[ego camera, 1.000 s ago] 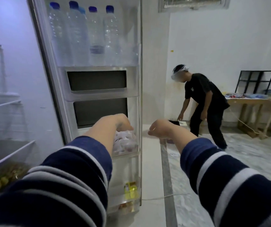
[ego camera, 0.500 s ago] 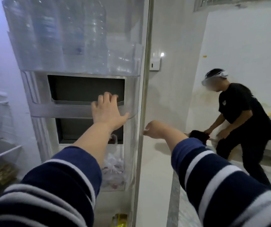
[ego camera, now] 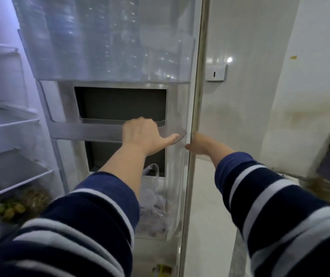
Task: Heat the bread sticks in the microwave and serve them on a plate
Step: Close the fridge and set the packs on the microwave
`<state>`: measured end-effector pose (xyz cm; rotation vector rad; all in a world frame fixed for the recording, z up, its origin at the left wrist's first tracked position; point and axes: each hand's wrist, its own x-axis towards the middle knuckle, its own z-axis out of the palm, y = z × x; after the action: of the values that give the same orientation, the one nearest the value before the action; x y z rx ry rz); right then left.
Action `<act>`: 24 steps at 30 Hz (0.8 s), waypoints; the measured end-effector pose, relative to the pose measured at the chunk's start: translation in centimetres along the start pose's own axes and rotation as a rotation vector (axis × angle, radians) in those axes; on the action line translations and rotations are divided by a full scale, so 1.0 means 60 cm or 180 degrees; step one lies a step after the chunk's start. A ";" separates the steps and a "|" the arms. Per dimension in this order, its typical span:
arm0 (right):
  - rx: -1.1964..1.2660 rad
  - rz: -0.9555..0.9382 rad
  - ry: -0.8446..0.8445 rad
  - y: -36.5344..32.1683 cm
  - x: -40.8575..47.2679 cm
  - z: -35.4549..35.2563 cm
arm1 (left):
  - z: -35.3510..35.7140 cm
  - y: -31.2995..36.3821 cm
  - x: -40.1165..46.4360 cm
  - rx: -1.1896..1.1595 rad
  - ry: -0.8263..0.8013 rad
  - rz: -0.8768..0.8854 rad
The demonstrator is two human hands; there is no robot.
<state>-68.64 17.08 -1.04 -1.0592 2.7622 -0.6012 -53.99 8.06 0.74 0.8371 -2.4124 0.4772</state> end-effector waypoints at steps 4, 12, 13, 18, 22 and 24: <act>0.0318 -0.0205 0.0150 0.010 0.014 -0.022 | -0.011 -0.007 -0.007 0.0155 -0.0121 -0.0077; 0.0693 -0.0664 0.0577 0.049 -0.003 -0.050 | -0.046 -0.041 -0.059 -0.0094 -0.0378 -0.0552; 0.0633 -0.0722 0.0523 0.053 -0.010 -0.049 | -0.054 -0.044 -0.070 -0.0089 -0.0366 -0.0654; 0.0555 -0.0973 0.0200 0.053 -0.060 -0.034 | -0.091 -0.066 -0.131 0.0130 -0.0485 -0.1004; 0.0919 -0.1331 -0.0057 0.015 -0.108 -0.013 | -0.128 -0.084 -0.190 0.0119 -0.0742 -0.1151; 0.0851 -0.1260 0.0062 -0.011 -0.136 -0.003 | -0.140 -0.090 -0.222 0.0034 -0.0778 -0.1170</act>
<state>-62.19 22.14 -0.84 -1.5433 2.4029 -0.9983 -38.53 14.24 0.38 1.3783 -2.3904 0.2559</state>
